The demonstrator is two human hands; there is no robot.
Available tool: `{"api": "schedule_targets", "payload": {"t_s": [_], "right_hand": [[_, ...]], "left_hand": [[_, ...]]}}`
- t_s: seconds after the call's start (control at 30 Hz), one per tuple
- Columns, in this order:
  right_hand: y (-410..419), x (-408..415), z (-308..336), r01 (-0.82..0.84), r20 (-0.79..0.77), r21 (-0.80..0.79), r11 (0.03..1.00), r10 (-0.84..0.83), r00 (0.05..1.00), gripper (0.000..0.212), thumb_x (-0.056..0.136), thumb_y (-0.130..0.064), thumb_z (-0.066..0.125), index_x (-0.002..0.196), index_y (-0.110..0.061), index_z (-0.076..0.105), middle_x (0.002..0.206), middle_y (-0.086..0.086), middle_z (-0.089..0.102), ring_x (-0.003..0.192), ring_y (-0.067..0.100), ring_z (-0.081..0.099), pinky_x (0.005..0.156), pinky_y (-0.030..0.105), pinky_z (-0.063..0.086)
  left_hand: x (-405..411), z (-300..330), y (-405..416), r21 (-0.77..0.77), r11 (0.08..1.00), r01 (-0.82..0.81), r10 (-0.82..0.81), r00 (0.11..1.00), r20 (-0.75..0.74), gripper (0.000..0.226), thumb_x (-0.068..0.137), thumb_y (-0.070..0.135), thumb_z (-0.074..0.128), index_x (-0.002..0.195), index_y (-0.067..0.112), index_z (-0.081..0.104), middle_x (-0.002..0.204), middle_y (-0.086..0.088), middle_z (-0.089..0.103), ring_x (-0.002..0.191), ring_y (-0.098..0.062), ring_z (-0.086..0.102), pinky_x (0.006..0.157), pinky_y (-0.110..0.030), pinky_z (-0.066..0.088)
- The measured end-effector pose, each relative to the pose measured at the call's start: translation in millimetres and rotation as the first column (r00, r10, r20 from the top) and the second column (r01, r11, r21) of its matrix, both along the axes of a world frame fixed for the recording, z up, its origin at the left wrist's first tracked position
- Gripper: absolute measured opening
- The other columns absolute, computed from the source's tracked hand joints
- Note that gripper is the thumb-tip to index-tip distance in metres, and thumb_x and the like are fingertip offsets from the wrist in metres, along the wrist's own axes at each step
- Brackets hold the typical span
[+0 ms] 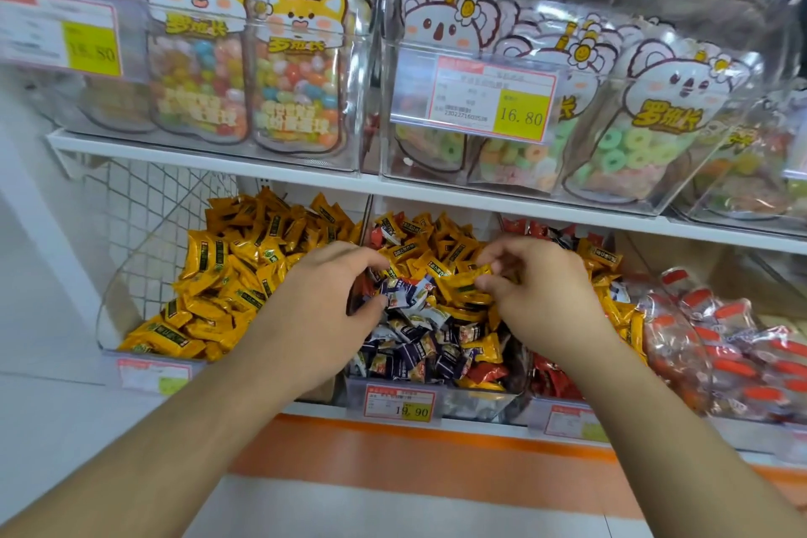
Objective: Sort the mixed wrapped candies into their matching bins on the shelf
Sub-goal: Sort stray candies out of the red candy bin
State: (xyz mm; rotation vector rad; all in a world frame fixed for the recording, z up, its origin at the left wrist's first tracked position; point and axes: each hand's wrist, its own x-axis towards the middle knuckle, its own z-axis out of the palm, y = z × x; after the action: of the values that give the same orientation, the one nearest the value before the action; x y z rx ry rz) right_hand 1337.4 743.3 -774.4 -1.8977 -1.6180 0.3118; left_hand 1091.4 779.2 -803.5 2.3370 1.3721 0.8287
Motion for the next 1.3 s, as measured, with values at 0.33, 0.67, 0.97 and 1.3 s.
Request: {"api": "schedule_targets", "payload": {"t_s": [0.33,0.67,0.97,1.3], "right_hand": [[-6,-40,8,-0.254,-0.426,0.061,0.965,0.255,0.868,0.013,0.089,-0.016,0.080,0.097,-0.026,0.076,0.089,-0.001,0.074,0.082,0.014,0.072,0.077,0.027,0.062],[9,0,-7,-0.059,0.070,-0.049,0.997,0.062,0.996,0.027,0.096,-0.012,0.065,0.117,-0.029,0.070,0.107,-0.017,0.069,0.085,0.002,0.063,0.067,0.011,0.047],[28,-8,-33,-0.064,0.477,-0.167,0.984,0.138,0.868,0.018,0.088,-0.033,0.075,0.105,-0.038,0.072,0.109,-0.012,0.068,0.120,0.021,0.047,0.098,0.037,0.030],[18,-16,-5,0.021,-0.057,0.066,0.998,-0.018,0.998,0.011,0.093,-0.027,0.075,0.086,-0.036,0.076,0.089,-0.017,0.073,0.071,0.013,0.069,0.072,0.031,0.060]], "left_hand": [[1,18,-10,0.058,0.995,0.083,-0.085,0.996,0.035,0.041,0.086,0.057,0.069,0.123,0.040,0.069,0.112,0.028,0.064,0.107,0.007,0.057,0.091,-0.019,0.048],[-27,13,10,-0.010,0.989,-0.150,0.149,0.987,-0.062,0.053,0.096,0.046,0.065,0.146,0.034,0.051,0.144,0.012,0.054,0.132,-0.011,0.050,0.105,-0.029,0.042],[-7,-2,3,-0.074,0.997,0.009,-0.015,0.996,-0.088,0.049,0.098,0.053,0.059,0.144,0.039,0.050,0.144,0.023,0.043,0.133,-0.003,0.043,0.108,-0.022,0.034],[-11,1,2,-0.006,1.000,0.030,-0.030,0.999,-0.019,0.031,0.098,0.029,0.066,0.128,0.038,0.063,0.130,0.026,0.053,0.115,0.007,0.048,0.093,-0.002,0.032]]}}
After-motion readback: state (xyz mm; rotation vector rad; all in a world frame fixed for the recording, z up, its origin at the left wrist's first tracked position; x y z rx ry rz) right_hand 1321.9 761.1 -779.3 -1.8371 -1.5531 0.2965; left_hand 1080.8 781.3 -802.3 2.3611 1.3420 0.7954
